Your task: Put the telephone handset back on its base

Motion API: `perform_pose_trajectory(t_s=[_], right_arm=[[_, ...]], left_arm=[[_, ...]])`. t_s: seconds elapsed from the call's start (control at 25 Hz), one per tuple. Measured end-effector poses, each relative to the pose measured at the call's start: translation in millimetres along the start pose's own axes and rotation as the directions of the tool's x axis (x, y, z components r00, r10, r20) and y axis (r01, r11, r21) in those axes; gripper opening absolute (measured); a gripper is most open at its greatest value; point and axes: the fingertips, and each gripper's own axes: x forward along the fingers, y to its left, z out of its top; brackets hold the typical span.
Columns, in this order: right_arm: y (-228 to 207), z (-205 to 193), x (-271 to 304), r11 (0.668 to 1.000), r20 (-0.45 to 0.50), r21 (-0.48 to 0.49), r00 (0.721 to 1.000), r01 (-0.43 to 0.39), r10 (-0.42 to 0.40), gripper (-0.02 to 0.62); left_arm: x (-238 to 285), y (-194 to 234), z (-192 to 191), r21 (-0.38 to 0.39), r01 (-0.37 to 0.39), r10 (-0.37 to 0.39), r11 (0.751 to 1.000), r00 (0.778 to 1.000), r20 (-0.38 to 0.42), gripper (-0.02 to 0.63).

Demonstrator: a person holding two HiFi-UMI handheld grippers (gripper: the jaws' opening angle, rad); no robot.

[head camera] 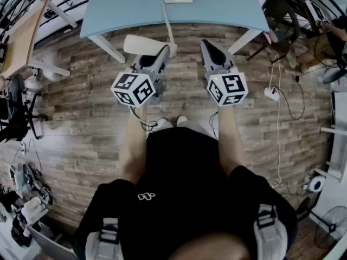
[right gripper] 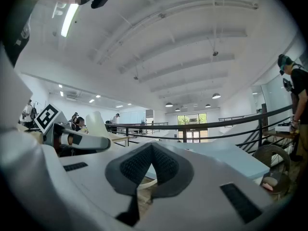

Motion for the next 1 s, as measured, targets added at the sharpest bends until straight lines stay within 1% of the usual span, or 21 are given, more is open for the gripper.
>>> perform_pose_trajectory(t_s=[0.2, 0.32, 0.64, 0.88, 1.0], right_arm=[[-6.4, -0.5, 0.0, 1.0, 0.009, 0.001, 1.0, -0.02, 0.02, -0.006], [-12.1, -0.1, -2.0, 0.999, 0.033, 0.026, 0.999, -0.022, 0.021, -0.006], [-29.0, -0.8, 2.1, 0.999, 0.05, 0.033, 0.998, -0.038, 0.036, -0.006], [-41.8, -6.7, 7.7, 0.998, 0.045, 0.032, 0.997, -0.063, 0.061, -0.006], [-44.7, -8.8, 11.3, 0.997, 0.037, 0.032, 0.997, -0.069, 0.068, -0.006]], left_arm=[[8.7, -3.5, -2.5, 0.001, -0.004, 0.004, 1.0, 1.0, 0.0, 0.092], [12.9, -6.6, -5.2, 0.007, -0.008, 0.008, 1.0, 1.0, -0.001, 0.092], [24.3, -1.1, -6.0, -0.001, -0.035, 0.035, 0.999, 0.999, 0.02, 0.092], [34.2, 4.8, -0.4, 0.002, -0.051, 0.051, 0.999, 0.998, 0.048, 0.092], [36.3, 11.6, -0.7, -0.005, -0.06, 0.06, 0.998, 0.997, 0.051, 0.092]])
